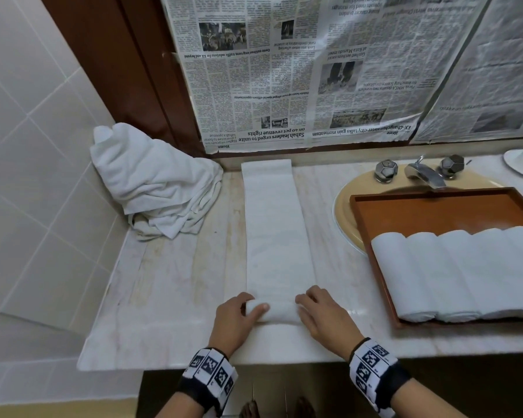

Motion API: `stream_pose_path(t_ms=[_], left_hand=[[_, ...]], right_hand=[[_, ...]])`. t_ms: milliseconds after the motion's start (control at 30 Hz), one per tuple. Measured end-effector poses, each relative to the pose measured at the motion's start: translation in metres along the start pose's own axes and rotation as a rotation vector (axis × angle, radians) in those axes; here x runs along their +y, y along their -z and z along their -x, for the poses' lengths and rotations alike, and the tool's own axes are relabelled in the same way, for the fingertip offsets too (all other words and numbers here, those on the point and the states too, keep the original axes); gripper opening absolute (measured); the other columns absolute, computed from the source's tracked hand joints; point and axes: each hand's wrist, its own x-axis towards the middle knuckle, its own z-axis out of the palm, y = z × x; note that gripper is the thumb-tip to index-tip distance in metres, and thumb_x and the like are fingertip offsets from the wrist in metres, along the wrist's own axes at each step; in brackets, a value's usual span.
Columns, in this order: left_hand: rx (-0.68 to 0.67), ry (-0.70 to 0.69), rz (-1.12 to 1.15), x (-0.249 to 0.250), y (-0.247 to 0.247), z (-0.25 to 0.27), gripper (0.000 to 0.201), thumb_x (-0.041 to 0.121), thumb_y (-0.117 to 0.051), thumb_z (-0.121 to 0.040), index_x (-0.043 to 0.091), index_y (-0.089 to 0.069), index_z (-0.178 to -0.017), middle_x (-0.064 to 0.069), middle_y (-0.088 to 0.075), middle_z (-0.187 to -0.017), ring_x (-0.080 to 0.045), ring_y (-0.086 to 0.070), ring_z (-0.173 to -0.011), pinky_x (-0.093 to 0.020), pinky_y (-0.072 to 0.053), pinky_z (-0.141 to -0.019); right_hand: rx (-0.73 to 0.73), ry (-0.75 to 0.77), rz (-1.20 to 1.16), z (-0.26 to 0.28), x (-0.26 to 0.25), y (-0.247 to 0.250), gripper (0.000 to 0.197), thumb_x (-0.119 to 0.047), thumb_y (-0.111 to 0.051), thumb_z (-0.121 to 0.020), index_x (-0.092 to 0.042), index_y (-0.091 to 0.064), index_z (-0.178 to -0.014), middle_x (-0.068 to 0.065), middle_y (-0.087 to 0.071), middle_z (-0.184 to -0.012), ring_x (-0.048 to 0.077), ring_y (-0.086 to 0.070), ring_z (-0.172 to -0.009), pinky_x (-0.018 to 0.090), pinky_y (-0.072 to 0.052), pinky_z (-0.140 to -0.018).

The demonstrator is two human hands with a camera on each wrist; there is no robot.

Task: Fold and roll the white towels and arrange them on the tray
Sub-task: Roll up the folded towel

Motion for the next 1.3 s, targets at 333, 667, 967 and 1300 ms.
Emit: stream_pose_path(t_ms=[333,667,967,1300], left_hand=[[0.075,-0.303,-0.293,0.000,-0.017,0.017,0.036,0.049,-0.061,-0.092,0.033,-0.059,-0.124,0.012,-0.045,-0.130,-0.012,-0.045,-0.115,-0.030,-0.041,-0.089],[-0.101,-0.177,-0.112,0.004,-0.002,0.003,0.034,0.051,-0.069,-0.088,0.031,-0.072,-0.115,0.010,-0.069,-0.111,-0.006,-0.057,-0.101,-0.025,-0.042,-0.092],[0.002,0.004,-0.118,0.008,-0.003,0.001,0.043,0.058,-0.063,-0.089,0.026,-0.066,-0.118,0.003,-0.057,-0.108,-0.014,-0.057,-0.103,-0.023,-0.039,-0.083],[-0.065,-0.266,-0.361,0.004,-0.008,0.027,0.044,0.055,-0.064,-0.086,0.037,-0.057,-0.125,0.016,-0.051,-0.123,-0.008,-0.045,-0.116,-0.027,-0.045,-0.088]], right_hand=[[-0.161,-0.113,-0.012,-0.014,-0.004,0.010,0.040,-0.036,-0.054,-0.092,-0.020,-0.059,-0.128,-0.003,-0.052,-0.121,0.017,-0.047,-0.114,0.032,-0.045,-0.085],[-0.149,-0.230,-0.062,-0.015,-0.002,0.019,0.035,-0.040,-0.047,-0.092,-0.029,-0.052,-0.125,-0.009,-0.056,-0.120,0.019,-0.058,-0.101,0.033,-0.046,-0.081],[-0.084,0.009,0.256,0.004,-0.003,0.003,0.043,-0.047,-0.046,-0.076,-0.021,-0.067,-0.103,-0.003,-0.061,-0.097,0.020,-0.061,-0.084,0.032,-0.049,-0.057],[-0.212,-0.213,-0.271,-0.006,0.001,0.010,0.013,-0.031,-0.053,-0.096,-0.019,-0.058,-0.101,-0.002,-0.045,-0.110,0.017,-0.038,-0.111,0.024,-0.033,-0.093]])
